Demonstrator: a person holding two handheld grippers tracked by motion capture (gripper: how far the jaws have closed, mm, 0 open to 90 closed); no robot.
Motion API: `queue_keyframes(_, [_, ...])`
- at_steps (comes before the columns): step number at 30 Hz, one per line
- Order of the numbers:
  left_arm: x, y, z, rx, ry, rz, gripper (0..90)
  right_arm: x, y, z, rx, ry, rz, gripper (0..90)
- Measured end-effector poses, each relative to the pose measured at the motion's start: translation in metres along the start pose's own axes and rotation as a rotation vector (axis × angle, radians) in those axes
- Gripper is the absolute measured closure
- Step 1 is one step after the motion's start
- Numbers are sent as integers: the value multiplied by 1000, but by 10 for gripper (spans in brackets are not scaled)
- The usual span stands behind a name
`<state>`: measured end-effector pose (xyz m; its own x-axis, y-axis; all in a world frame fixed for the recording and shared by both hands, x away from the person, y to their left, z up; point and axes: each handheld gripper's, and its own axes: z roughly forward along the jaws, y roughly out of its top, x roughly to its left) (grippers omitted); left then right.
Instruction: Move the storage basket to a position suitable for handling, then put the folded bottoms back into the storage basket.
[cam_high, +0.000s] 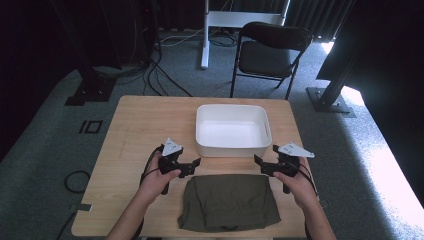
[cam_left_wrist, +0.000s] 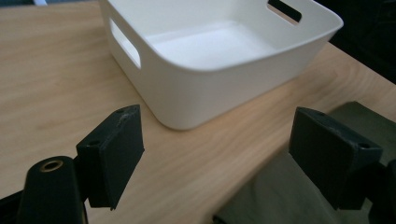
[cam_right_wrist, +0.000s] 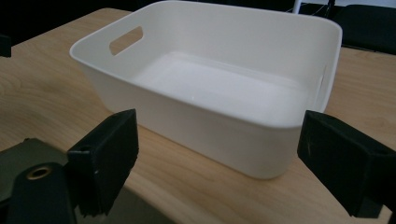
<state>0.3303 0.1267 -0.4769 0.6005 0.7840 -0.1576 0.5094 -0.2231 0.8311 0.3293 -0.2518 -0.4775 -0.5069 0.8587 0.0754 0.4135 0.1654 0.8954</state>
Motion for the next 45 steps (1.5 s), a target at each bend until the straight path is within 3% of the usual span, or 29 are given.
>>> queue_keyframes(11, [-6, -23, -8, 58, -42, -26, 190, 4, -33, -10, 44, 21, 11, 132])
queue_keyframes(23, [-25, -43, -12, 127, -71, -31, 189, 10, -57, -19, 90, 38, 28, 132])
queue_keyframes(26, [-28, -46, -10, 142, -79, -60, 190, 11, -61, -21, 98, 48, 34, 132])
queue_keyframes(45, [-28, -58, 0, 211, -33, -85, 190, 9, -83, -16, 167, 24, 50, 132])
